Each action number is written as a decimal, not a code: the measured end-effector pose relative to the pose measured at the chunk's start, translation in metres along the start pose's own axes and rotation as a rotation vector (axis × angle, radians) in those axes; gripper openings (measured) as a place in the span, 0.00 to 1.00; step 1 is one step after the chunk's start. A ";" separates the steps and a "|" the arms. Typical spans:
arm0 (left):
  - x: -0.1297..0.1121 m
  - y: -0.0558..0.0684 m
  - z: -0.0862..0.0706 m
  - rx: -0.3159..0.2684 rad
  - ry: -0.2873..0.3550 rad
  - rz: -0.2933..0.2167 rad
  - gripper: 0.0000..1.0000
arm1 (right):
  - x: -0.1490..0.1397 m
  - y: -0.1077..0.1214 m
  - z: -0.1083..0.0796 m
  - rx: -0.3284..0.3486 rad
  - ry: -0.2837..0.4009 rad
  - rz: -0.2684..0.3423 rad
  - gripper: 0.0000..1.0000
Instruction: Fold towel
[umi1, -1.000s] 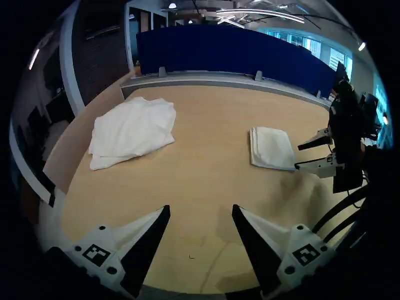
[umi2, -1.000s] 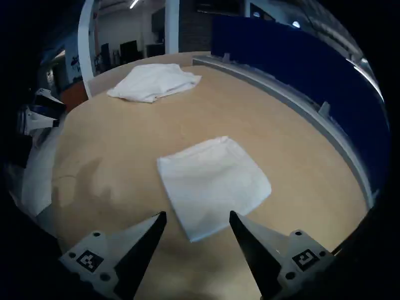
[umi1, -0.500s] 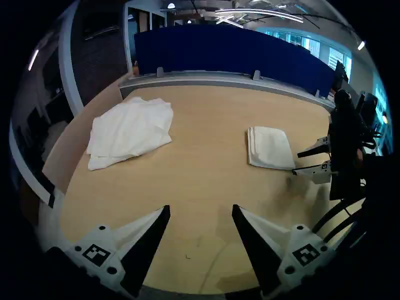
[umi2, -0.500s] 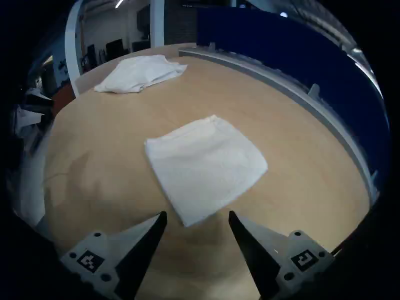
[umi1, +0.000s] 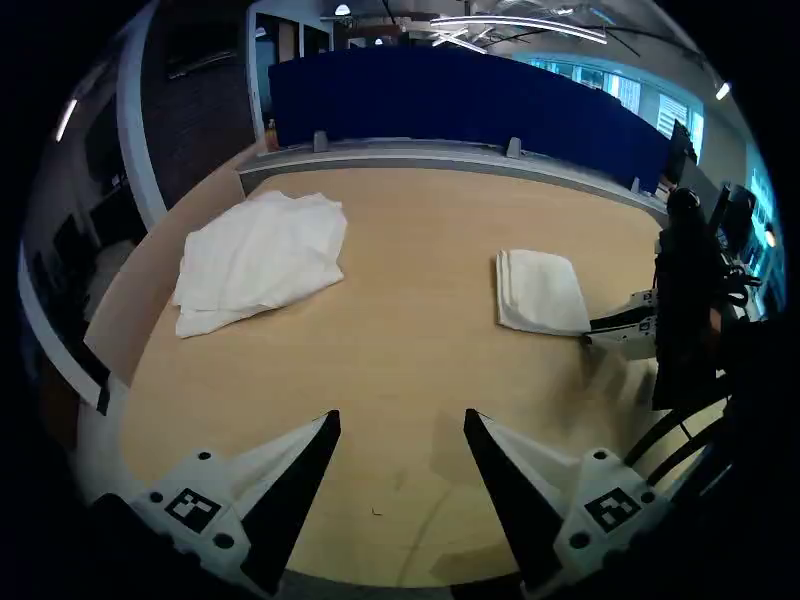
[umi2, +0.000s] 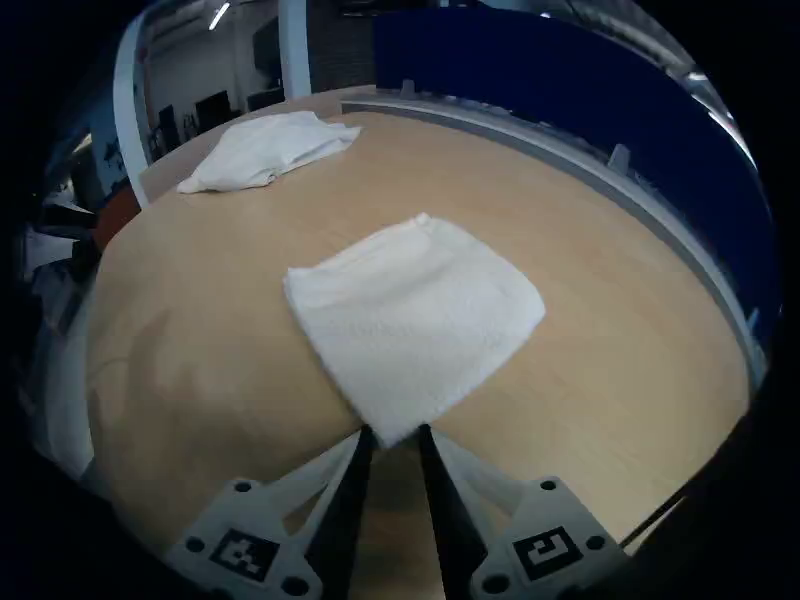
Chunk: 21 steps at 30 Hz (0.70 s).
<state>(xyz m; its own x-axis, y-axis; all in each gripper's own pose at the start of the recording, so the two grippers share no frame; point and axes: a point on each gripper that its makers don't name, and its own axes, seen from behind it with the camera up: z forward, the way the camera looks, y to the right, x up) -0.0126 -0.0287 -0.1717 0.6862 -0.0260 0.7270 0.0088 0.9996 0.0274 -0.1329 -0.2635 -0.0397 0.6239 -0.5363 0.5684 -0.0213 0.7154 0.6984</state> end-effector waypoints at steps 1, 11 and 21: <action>0.000 0.000 0.000 -0.001 0.000 0.000 0.92 | 0.000 0.001 0.000 -0.001 0.000 0.003 0.28; 0.001 0.001 0.001 -0.004 -0.002 0.008 0.92 | 0.000 0.008 -0.006 -0.016 -0.002 -0.011 0.05; 0.012 0.007 -0.001 -0.021 0.019 0.013 0.92 | 0.034 0.013 -0.030 -0.014 0.058 -0.035 0.04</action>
<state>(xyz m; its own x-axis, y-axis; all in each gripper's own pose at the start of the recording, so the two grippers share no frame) -0.0035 -0.0216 -0.1636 0.6999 -0.0126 0.7141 0.0146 0.9999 0.0033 -0.0882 -0.2588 -0.0247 0.6682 -0.5343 0.5177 0.0117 0.7033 0.7108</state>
